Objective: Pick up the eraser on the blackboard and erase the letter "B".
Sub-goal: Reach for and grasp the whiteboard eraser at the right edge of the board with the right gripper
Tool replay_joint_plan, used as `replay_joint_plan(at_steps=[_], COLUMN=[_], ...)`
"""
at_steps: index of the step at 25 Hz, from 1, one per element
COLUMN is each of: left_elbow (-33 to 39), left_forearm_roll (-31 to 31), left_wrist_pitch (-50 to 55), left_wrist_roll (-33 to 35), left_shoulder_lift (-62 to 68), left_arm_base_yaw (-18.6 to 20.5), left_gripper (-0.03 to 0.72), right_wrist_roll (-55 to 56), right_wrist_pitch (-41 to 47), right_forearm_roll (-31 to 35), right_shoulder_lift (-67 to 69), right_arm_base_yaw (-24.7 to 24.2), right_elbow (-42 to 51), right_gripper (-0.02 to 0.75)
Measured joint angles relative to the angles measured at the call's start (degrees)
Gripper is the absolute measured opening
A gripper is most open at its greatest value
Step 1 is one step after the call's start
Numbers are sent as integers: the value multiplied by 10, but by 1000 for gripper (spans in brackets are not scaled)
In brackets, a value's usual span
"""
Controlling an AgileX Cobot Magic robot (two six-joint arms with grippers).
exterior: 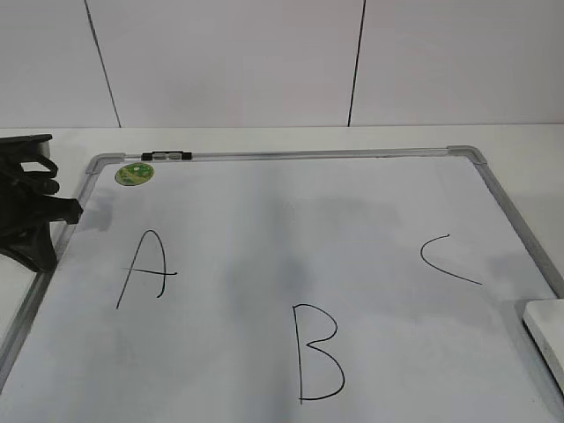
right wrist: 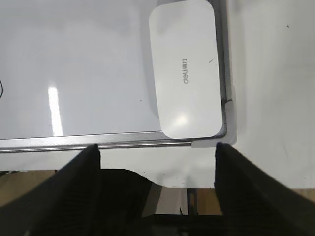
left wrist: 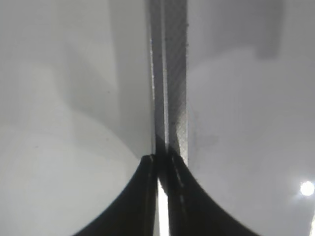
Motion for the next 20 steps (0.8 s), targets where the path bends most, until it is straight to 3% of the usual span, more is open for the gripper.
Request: replay_joint_plan(at_steps=[7,20], left_elbow=[0,0], left_forearm_roll=[0,0], left_wrist_pitch=[0,1], left_wrist_roll=[-1,-1], left_shoulder_lift=[0,0], left_arm_base_yaw=[0,0], left_gripper=[18,18], right_wrist_roll=[-4,-30], right_wrist_pitch=[-3,-84], right_forearm_roll=[1,-23], right_shoulder_lift=[71,219], right_arm_base_yaw=[0,0], right_elbow=[0,0], right_gripper=[657,669])
